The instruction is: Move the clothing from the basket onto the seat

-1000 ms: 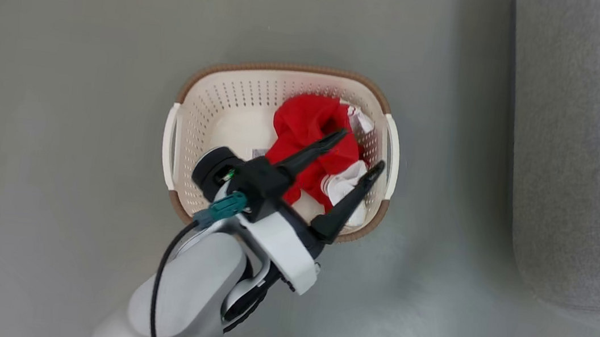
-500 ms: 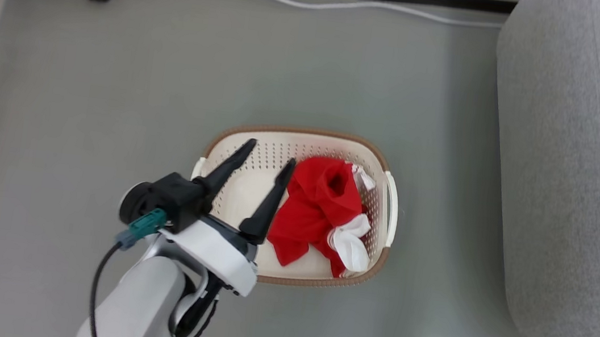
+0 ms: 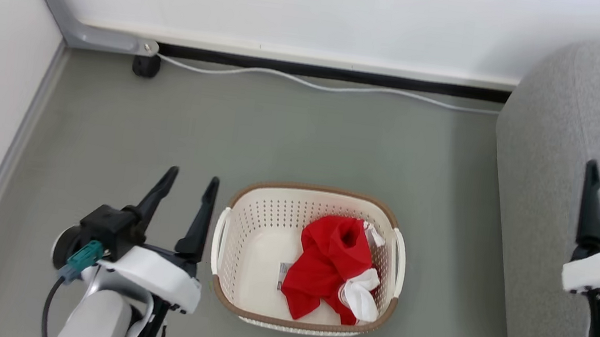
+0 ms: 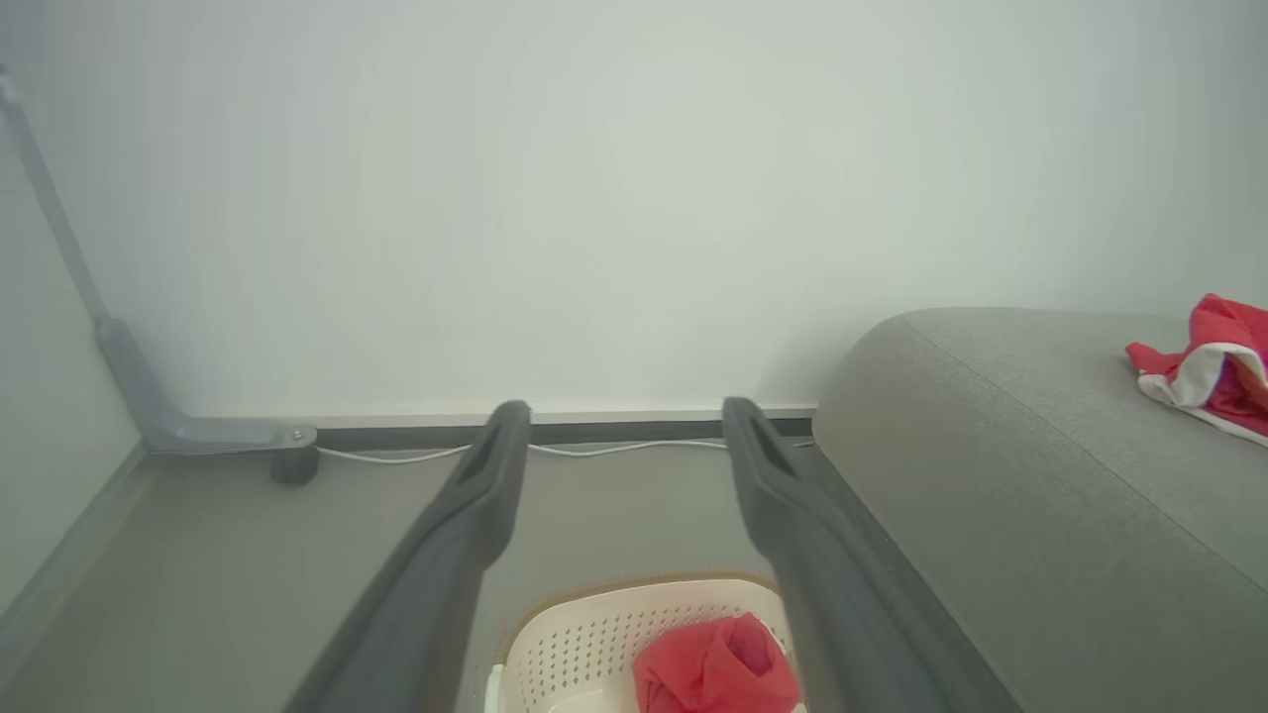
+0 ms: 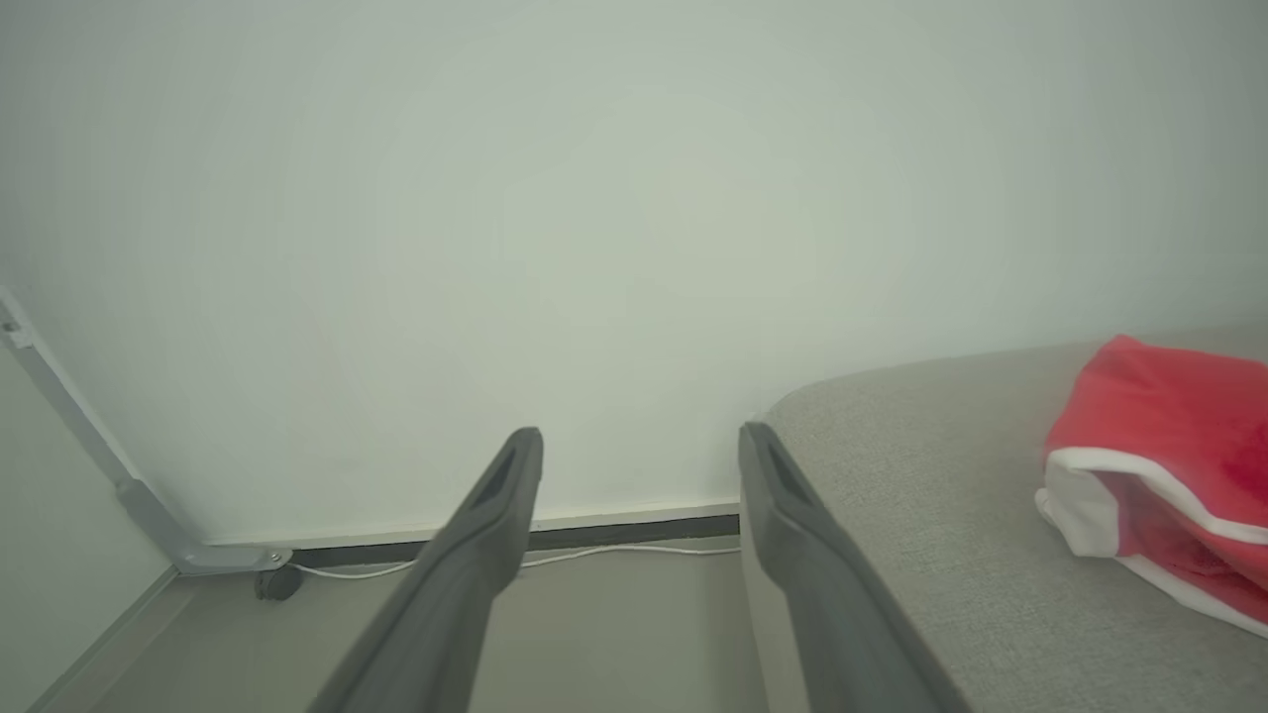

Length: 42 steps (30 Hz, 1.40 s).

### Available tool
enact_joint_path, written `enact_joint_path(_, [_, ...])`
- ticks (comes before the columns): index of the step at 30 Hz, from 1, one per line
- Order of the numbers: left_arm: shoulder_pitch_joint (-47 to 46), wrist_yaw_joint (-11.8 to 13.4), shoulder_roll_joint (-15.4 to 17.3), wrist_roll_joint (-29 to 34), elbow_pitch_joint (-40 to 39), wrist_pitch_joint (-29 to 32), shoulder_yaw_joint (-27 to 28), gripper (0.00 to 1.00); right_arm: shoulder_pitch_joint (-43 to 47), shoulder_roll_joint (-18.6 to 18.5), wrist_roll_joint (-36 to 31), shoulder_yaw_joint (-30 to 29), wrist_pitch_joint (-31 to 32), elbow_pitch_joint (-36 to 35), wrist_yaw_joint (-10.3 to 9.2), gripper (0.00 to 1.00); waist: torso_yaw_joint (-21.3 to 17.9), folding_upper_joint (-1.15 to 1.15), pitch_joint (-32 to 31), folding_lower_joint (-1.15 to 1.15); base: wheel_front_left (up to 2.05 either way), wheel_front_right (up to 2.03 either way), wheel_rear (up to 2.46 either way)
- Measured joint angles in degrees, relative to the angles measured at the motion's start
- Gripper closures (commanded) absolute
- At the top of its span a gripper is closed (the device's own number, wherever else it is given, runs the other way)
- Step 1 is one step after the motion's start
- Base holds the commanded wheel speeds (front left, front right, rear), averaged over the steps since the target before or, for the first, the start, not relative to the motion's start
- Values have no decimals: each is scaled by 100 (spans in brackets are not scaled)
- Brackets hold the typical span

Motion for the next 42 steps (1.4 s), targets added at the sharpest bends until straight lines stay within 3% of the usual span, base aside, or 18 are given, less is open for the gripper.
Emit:
enact_joint_path(16, [710, 131, -27, 449, -264, 0, 938, 0, 1046, 448, -650, 267, 0, -769, 0, 0, 157, 0, -568, 0, 0, 0, 0])
enact_joint_path(26, [1276, 286, -24, 448, -325, 0, 875, 0, 1761, 818, -1037, 156, 1, -879, 0, 0, 145, 0, -927, 0, 0, 0, 0])
enact_joint_path(42, [1378, 338, -20, 448, -345, 1, 735, 0, 1767, 895, -1246, -19, 1, -836, 0, 0, 107, 0, -921, 0, 0, 0, 0])
